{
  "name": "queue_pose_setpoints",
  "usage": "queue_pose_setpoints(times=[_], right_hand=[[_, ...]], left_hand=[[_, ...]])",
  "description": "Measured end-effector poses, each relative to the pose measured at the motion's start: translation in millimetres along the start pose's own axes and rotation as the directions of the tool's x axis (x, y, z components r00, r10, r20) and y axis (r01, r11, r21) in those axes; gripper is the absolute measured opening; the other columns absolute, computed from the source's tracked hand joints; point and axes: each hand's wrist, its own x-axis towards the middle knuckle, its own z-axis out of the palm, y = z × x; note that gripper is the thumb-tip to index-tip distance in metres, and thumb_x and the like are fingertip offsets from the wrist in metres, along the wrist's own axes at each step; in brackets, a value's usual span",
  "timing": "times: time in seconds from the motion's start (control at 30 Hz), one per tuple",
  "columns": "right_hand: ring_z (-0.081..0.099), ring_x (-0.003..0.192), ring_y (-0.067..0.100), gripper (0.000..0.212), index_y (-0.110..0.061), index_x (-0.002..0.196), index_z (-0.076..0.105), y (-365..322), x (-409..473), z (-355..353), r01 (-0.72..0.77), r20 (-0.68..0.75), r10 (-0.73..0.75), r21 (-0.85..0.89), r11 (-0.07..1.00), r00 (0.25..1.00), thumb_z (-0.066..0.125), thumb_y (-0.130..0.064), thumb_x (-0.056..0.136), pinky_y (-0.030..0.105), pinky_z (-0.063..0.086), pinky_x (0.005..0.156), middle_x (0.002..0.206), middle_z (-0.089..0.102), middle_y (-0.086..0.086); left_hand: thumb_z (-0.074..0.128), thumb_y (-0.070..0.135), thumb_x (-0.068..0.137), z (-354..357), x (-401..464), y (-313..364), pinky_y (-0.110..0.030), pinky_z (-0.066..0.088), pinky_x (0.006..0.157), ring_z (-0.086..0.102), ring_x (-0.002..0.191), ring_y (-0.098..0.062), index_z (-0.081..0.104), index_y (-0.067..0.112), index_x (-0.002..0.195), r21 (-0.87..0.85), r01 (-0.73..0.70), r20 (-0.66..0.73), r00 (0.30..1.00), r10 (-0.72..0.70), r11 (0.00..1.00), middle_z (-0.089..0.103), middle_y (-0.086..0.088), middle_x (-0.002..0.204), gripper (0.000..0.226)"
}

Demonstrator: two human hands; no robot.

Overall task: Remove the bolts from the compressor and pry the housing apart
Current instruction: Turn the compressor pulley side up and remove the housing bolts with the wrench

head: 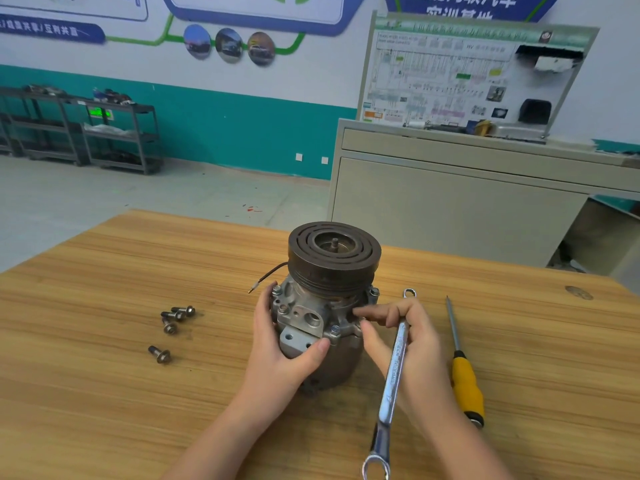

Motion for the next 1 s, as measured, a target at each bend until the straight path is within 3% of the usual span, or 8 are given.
queue_pose_setpoints(times=[0.13, 0.3, 0.4, 0.6, 0.7, 0.77, 0.9, 1.0], right_hand=[[0.062, 0.092, 0.002, 0.052, -0.043, 0.071, 0.04, -0.4, 0.6, 2.2, 0.008, -0.079, -0.011, -0.036, 0.999, 0.997, 0.08, -0.009, 0.072, 0.008, 0.044, 0.078, 0.089, 0.066, -0.015], [0.064, 0.092, 0.006, 0.051, -0.039, 0.072, 0.039, -0.9, -0.8, -0.8, 0.013, -0.035, -0.012, 0.015, 1.0, 0.999, 0.068, 0.003, 0.081, 0.007, 0.042, 0.082, 0.089, 0.07, -0.009], [0.061, 0.087, 0.002, 0.045, -0.03, 0.074, 0.04, -0.1, 1.7, -0.1, -0.004, -0.073, 0.006, 0.021, 1.0, 0.997, 0.079, -0.007, 0.072, 0.005, 0.04, 0.079, 0.084, 0.068, -0.011], [0.064, 0.091, 0.002, 0.051, -0.042, 0.073, 0.04, 2.1, 0.9, -0.4, 0.02, -0.036, -0.021, -0.01, 1.0, 0.999, 0.071, -0.003, 0.079, 0.006, 0.042, 0.079, 0.089, 0.069, -0.013], [0.062, 0.091, 0.001, 0.045, -0.04, 0.072, 0.041, 1.3, 2.5, 0.0, -0.007, -0.058, 0.007, -0.008, 1.0, 0.998, 0.078, -0.015, 0.074, 0.003, 0.04, 0.077, 0.088, 0.067, -0.014], [0.062, 0.088, 0.003, 0.047, -0.039, 0.072, 0.041, 1.9, 2.5, -0.2, 0.0, -0.065, -0.001, -0.017, 1.0, 0.998, 0.08, -0.013, 0.072, 0.006, 0.041, 0.078, 0.085, 0.066, -0.013], [0.063, 0.094, 0.003, 0.043, -0.043, 0.071, 0.037, 0.0, -0.5, -0.1, 0.009, 0.007, -0.009, 0.025, 1.0, 1.0, 0.066, -0.013, 0.082, 0.006, 0.042, 0.08, 0.092, 0.069, -0.012], [0.061, 0.092, 0.0, 0.046, -0.042, 0.07, 0.039, 0.1, 1.2, 0.1, 0.004, -0.04, -0.004, 0.004, 1.0, 0.999, 0.077, -0.016, 0.077, 0.002, 0.037, 0.077, 0.088, 0.068, -0.014]], left_hand=[[0.077, 0.055, 0.055, 0.0, 0.2, 0.3, -0.045, 0.038, 0.112, 0.042, 0.134, -0.011, 0.015, 0.051, 0.138, -0.006, 0.004, 0.008, 1.0, -0.004, 1.0, 0.038, 0.008, 0.148, 0.104], [0.077, 0.057, 0.055, -0.4, -0.3, -0.3, -0.045, 0.036, 0.113, 0.04, 0.135, -0.009, 0.014, 0.049, 0.141, 0.01, 0.008, -0.001, 1.0, -0.008, 1.0, 0.036, 0.008, 0.149, 0.106], [0.077, 0.057, 0.055, -0.3, -0.2, 0.2, -0.044, 0.037, 0.113, 0.041, 0.134, -0.008, 0.014, 0.048, 0.142, 0.003, 0.017, 0.006, 1.0, -0.017, 1.0, 0.037, 0.009, 0.148, 0.108], [0.076, 0.055, 0.054, 0.1, 0.1, 1.6, -0.045, 0.035, 0.114, 0.039, 0.137, -0.012, 0.013, 0.039, 0.148, 0.007, 0.026, 0.004, 1.0, -0.026, 1.0, 0.035, 0.006, 0.15, 0.114], [0.075, 0.055, 0.054, 0.4, -0.2, 3.0, -0.046, 0.035, 0.113, 0.039, 0.137, -0.012, 0.013, 0.037, 0.148, 0.004, 0.026, 0.005, 1.0, -0.026, 1.0, 0.036, 0.005, 0.15, 0.114], [0.075, 0.055, 0.053, 0.3, -0.6, 3.6, -0.046, 0.036, 0.113, 0.04, 0.136, -0.012, 0.014, 0.037, 0.148, 0.001, 0.03, 0.003, 1.0, -0.03, 1.0, 0.036, 0.004, 0.15, 0.115], [0.075, 0.055, 0.053, 0.7, -0.9, 4.0, -0.045, 0.036, 0.113, 0.04, 0.136, -0.011, 0.013, 0.038, 0.147, 0.005, 0.031, 0.001, 1.0, -0.031, 1.0, 0.036, 0.005, 0.15, 0.114], [0.076, 0.055, 0.054, 0.6, -1.0, 3.9, -0.045, 0.037, 0.113, 0.041, 0.135, -0.011, 0.013, 0.038, 0.148, 0.0, 0.032, 0.006, 0.999, -0.032, 0.999, 0.036, 0.005, 0.15, 0.114]])
